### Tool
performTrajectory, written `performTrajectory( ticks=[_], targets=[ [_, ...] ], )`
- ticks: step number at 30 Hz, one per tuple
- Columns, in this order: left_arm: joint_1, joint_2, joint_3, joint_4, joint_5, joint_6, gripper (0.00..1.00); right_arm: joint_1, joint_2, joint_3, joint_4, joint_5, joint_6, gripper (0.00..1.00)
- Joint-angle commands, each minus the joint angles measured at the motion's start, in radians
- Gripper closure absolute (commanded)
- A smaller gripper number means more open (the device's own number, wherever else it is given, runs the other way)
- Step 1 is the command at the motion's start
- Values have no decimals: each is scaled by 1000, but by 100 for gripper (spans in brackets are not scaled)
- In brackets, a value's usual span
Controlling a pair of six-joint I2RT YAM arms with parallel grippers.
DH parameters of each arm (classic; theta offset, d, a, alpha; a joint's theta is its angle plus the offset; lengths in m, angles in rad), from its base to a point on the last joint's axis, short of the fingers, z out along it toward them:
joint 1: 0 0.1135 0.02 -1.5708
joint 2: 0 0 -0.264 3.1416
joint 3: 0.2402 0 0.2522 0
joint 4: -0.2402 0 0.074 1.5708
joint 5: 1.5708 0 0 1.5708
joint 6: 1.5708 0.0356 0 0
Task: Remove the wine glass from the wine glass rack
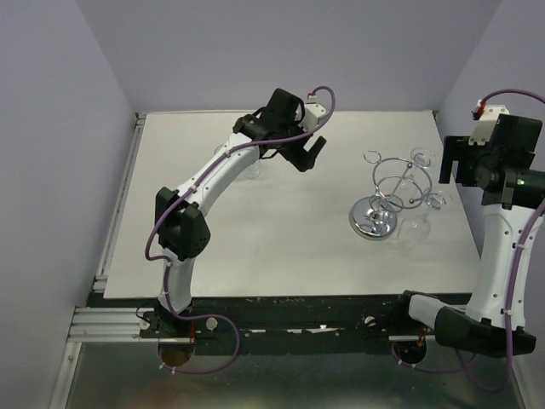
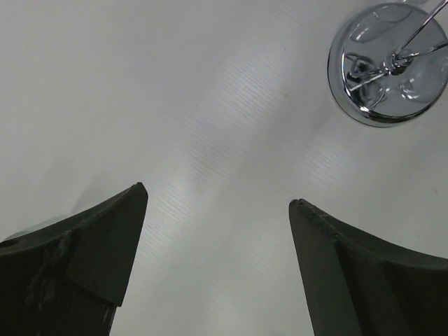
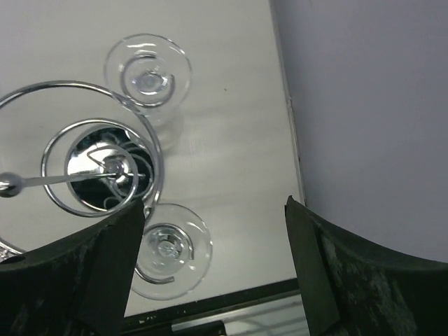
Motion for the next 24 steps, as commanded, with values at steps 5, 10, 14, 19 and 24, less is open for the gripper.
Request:
performTrajectory(
  ticks=[5,10,14,19,24],
  targets=[
    [2,-31,-31,56,99,-92,1,-211,169,264,-305,-215,-10,11],
    [2,-37,-54,50,101,-126,1,-230,249,378,-417,-358,-62,4],
    [2,-39,-64,48,115,-135,1,-230,240,370,-460,-456,-114,2],
    [2,-33,-77,59,138,-179,1,-230,169,262,-460,-533,-266,0],
    [2,-34,-80,57,155,-172,1,-228,152,208,-460,-518,-298,0]
  ],
)
